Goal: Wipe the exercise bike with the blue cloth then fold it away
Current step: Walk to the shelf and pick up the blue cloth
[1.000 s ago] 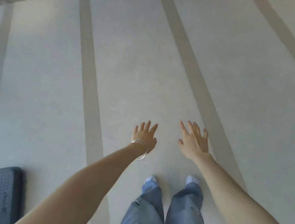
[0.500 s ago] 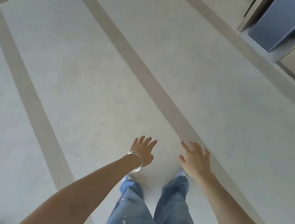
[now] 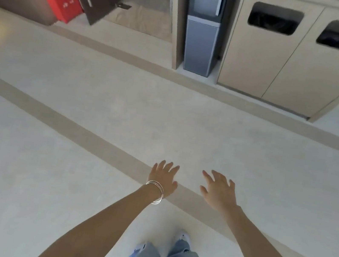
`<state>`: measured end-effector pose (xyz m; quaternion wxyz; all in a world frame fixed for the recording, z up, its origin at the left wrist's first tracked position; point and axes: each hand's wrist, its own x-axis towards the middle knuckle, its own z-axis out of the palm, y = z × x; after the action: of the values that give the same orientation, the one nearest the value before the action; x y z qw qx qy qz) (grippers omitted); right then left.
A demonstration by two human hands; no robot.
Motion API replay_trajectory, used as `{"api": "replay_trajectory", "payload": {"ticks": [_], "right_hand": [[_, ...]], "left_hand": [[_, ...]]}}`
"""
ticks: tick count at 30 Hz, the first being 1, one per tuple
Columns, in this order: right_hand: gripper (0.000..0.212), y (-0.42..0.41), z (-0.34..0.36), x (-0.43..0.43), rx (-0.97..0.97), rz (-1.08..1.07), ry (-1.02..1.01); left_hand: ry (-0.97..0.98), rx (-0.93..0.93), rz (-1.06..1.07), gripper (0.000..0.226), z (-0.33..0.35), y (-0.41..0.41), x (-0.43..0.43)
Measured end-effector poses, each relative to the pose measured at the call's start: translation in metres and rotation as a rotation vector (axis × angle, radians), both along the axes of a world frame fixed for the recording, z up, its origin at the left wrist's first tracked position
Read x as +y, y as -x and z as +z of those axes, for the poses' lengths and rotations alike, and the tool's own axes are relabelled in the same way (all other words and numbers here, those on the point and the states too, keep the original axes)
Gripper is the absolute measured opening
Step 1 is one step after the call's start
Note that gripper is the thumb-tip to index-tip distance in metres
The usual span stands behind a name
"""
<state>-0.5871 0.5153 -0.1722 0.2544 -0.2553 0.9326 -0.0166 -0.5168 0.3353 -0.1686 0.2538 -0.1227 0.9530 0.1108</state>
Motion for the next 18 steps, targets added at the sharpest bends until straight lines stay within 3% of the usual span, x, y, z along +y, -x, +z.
{"api": "replay_trajectory", "payload": {"ticks": [8,18], "right_hand": [[0.056,0.076,0.016,0.012,0.031,-0.141,0.006],[0.055,0.19,0.047,-0.04,0.152,-0.283,0.083]], "left_hand": [[-0.003,0.072,-0.092,0.059,0.011,0.1,-0.02],[-0.015,0.147,-0.278,0.06,0.03,0.242,-0.068]]}}
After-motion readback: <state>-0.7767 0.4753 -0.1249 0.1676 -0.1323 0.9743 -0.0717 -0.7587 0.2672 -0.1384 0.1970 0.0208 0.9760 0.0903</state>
